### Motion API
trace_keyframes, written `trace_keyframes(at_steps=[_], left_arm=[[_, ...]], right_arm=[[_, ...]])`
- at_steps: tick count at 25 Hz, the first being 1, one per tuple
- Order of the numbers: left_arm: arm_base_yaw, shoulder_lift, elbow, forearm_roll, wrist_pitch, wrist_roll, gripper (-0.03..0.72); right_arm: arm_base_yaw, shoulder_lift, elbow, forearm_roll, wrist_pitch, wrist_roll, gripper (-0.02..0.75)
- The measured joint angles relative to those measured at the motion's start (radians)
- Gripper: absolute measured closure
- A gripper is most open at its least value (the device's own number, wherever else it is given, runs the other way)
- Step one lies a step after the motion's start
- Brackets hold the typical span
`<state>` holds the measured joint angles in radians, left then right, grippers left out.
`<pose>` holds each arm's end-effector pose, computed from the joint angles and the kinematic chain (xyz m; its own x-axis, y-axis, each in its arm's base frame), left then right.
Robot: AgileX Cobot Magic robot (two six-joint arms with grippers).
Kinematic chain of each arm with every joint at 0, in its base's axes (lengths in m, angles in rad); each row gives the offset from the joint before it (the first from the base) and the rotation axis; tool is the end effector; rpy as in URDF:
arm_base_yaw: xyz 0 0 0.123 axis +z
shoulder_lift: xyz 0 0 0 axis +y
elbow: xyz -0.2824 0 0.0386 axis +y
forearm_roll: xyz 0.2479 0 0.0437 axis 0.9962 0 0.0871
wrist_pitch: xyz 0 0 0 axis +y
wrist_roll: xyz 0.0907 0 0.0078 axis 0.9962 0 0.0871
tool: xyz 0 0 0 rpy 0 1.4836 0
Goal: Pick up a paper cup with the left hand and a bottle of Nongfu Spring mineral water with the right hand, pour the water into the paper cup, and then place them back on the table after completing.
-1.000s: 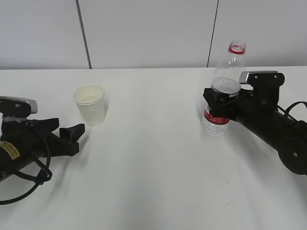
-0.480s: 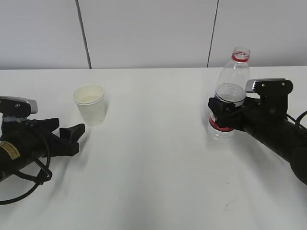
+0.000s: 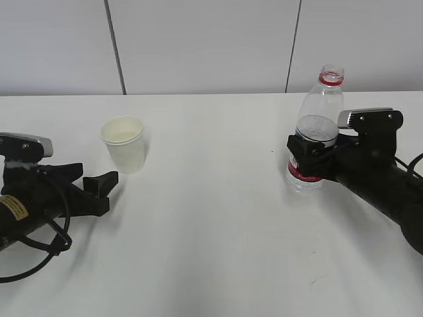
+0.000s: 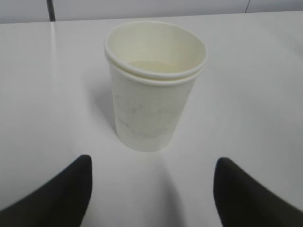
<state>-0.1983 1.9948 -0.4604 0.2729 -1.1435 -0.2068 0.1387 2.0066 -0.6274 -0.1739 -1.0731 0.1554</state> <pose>0.2778 -0.0786 0.0906 -0.3436 -0.0211 -0.9389 0.3897 0.9064 -0.1630 0.3269 0.0596 0.1074 -0.2410 0.0379 -0.9698 -0.2668 0.9581 0.1037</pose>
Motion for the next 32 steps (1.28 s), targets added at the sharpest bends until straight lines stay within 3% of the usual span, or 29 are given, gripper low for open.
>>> trace_keyframes(at_steps=[7, 32], left_arm=[[0.0, 0.0, 0.0, 0.002, 0.0, 0.0, 0.198], [0.0, -0.006, 0.0, 0.035, 0.0, 0.0, 0.198]], right_arm=[[0.0, -0.003, 0.005, -0.05, 0.0, 0.002, 0.09], [0.0, -0.207, 0.268, -0.038, -0.013, 0.01, 0.09]])
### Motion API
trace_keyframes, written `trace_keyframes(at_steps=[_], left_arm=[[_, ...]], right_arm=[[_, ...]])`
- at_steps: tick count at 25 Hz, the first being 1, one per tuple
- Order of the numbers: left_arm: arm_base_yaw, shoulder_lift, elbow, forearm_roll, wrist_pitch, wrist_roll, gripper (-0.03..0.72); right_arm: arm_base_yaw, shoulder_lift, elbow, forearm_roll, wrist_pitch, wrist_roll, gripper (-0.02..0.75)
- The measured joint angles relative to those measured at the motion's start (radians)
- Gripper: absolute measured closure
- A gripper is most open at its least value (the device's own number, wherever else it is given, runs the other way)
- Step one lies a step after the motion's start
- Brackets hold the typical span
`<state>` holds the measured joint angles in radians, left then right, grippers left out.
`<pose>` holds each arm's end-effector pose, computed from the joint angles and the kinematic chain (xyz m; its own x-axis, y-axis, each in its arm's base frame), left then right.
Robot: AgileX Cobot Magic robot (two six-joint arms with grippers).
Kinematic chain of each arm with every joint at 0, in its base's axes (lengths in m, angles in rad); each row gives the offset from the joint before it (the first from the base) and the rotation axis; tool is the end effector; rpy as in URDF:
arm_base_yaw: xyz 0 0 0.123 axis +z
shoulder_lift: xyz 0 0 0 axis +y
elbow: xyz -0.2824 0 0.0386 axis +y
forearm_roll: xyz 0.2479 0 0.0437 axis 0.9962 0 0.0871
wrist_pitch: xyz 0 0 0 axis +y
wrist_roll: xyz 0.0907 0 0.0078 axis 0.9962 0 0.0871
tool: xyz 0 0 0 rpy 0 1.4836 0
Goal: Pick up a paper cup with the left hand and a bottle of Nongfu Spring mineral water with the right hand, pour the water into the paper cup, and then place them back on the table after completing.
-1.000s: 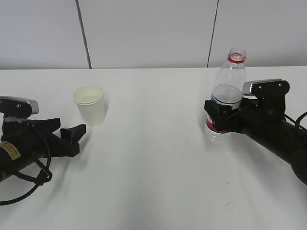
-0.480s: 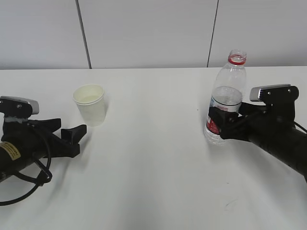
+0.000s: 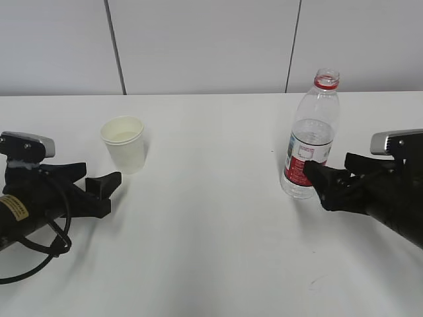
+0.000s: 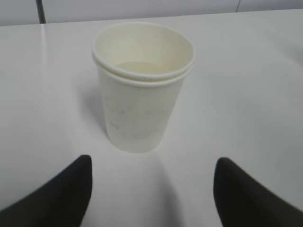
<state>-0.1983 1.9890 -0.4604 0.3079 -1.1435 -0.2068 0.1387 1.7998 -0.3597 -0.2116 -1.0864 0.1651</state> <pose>0.2766 -0.0812 0.0922 -0.3379 -0.0063 -0.9412 0.4220 0.8928 -0.1575 0.2585 0.0532 0.1247 -0.2896 0.0244 -0.9568 -0.2947 0.9488 0.1134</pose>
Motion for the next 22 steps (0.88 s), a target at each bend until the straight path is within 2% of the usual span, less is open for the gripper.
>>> trace_keyframes(at_steps=[4, 14, 18, 22], left_arm=[[0.0, -0.026, 0.0, 0.033, 0.0, 0.0, 0.198], [0.0, -0.13, 0.004, 0.027, 0.017, 0.0, 0.198], [0.0, -0.215, 0.007, 0.021, 0.122, 0.0, 0.198], [0.0, -0.321, 0.008, 0.015, 0.289, 0.0, 0.198]], right_arm=[[0.0, -0.067, 0.028, 0.003, 0.04, 0.0, 0.09], [0.0, -0.296, 0.038, 0.004, 0.255, 0.0, 0.092], [0.0, -0.422, 0.042, 0.004, 0.381, 0.002, 0.108], [0.0, -0.551, -0.022, 0.004, 0.61, 0.015, 0.139]])
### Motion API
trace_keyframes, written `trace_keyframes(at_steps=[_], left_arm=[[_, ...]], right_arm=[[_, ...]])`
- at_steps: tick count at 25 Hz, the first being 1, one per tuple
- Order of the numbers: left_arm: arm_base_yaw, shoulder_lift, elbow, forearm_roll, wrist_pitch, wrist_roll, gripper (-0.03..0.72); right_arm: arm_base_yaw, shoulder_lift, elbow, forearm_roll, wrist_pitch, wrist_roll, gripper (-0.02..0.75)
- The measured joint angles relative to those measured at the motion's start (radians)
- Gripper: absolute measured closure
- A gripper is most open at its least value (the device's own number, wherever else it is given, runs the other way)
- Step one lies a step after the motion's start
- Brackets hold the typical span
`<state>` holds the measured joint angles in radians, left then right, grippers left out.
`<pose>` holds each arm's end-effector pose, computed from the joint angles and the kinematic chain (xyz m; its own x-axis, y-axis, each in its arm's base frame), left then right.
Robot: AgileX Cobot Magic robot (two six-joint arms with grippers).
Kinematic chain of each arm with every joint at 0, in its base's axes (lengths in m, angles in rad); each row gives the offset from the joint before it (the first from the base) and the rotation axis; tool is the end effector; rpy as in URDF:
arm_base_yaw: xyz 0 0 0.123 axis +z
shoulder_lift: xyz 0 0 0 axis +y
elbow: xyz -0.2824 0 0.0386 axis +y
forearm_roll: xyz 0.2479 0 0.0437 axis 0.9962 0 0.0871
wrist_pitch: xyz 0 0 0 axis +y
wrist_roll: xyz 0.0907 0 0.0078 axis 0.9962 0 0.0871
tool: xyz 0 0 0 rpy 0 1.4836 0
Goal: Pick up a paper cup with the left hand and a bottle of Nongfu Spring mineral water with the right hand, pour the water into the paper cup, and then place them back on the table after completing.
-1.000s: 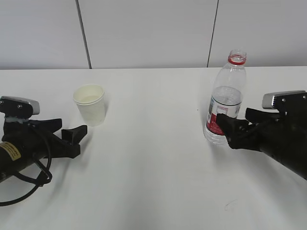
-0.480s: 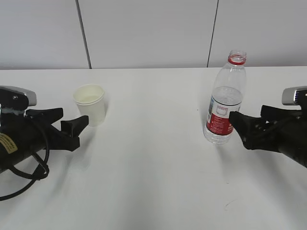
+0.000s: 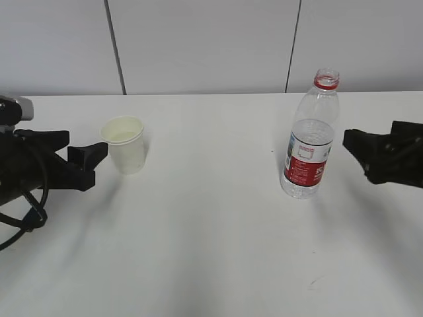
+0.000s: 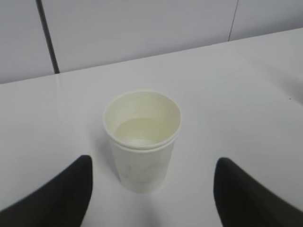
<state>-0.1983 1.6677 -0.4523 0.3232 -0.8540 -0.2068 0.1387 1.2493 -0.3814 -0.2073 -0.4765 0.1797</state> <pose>0.2676 -0.0760 0.1568 -0.2862 0.0672 -0.9558 0.4183 0.9062 -0.0615 0.2238 0.0399 0.2142 -0.3038 -0.0475 -0.9516 -0.2281 0.9733 0.0242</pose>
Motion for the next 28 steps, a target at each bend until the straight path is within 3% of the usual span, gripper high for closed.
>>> trace_keyframes(at_steps=[6, 10, 15, 19, 28], left_arm=[[0.0, -0.182, -0.003, -0.015, 0.269, -0.054, 0.198], [-0.001, -0.31, -0.071, -0.013, 0.534, -0.107, 0.198], [-0.039, -0.409, -0.238, -0.022, 0.965, -0.11, 0.208], [-0.07, -0.413, -0.403, -0.09, 1.296, -0.11, 0.239], [-0.076, -0.385, -0.713, -0.174, 1.956, -0.111, 0.307]], right_arm=[[0.0, -0.11, -0.213, 0.0, 0.421, 0.003, 0.162], [0.0, -0.126, -0.389, 0.003, 0.703, 0.003, 0.163], [0.0, -0.126, -0.559, 0.009, 0.946, 0.003, 0.164], [0.0, -0.126, -0.654, 0.059, 1.112, 0.003, 0.164], [0.0, -0.126, -0.779, 0.144, 1.524, 0.003, 0.164]])
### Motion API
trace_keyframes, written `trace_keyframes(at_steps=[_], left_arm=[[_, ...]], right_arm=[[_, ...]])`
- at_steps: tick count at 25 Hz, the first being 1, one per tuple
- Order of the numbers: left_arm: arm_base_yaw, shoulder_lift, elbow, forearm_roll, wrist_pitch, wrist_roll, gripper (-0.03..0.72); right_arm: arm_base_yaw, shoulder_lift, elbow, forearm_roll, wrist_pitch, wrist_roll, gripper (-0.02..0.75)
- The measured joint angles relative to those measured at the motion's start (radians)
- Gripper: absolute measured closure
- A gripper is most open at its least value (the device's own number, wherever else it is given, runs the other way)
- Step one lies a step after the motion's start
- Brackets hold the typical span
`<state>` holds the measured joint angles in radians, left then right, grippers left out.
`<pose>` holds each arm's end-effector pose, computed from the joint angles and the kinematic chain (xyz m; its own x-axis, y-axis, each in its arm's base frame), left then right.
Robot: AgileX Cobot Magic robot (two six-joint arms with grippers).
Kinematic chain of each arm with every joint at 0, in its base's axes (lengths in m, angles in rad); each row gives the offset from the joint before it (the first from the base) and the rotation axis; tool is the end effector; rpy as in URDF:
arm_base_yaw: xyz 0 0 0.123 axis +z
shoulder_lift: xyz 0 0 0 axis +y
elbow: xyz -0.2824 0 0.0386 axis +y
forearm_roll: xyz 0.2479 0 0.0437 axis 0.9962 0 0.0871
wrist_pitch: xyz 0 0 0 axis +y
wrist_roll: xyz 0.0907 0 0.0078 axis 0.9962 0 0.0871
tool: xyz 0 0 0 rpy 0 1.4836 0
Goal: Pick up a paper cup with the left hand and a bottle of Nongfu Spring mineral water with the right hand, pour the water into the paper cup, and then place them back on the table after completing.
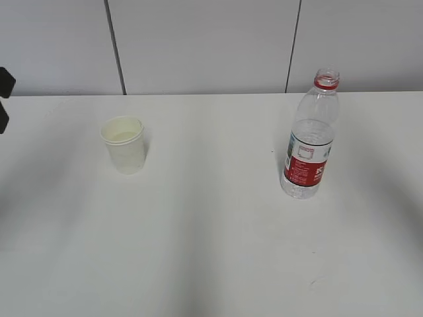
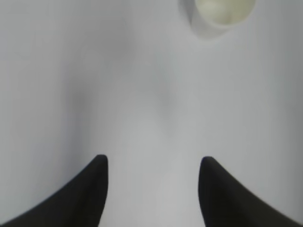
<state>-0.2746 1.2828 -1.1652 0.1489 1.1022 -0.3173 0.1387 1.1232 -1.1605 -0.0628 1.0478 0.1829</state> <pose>0.2407 -0.0553 0.3375 -0.8957 -0.0021 -0.4446 -0.0073 0.9999 0.0101 0.2121 0.0246 0.3747 -0.7963 0.0410 -0.6035 0.0148 0.9987 0.0483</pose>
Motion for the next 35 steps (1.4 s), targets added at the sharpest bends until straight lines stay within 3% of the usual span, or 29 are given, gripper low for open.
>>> trace_keyframes(at_steps=[5, 18, 26, 35], left_arm=[[0.0, 0.013, -0.046, -0.045, 0.129, 0.0, 0.324], [-0.002, -0.002, -0.046, -0.079, 0.135, 0.039, 0.325], [-0.002, -0.213, 0.055, -0.078, 0.14, 0.064, 0.325], [-0.002, -0.544, 0.224, -0.071, 0.155, 0.064, 0.325]], right_arm=[[0.0, 0.0, -0.014, 0.002, 0.179, 0.002, 0.164], [0.0, -0.012, -0.014, 0.009, 0.199, -0.03, 0.164], [0.0, -0.197, 0.056, 0.036, 0.203, -0.051, 0.164], [0.0, -0.482, 0.264, 0.038, 0.211, -0.097, 0.164]])
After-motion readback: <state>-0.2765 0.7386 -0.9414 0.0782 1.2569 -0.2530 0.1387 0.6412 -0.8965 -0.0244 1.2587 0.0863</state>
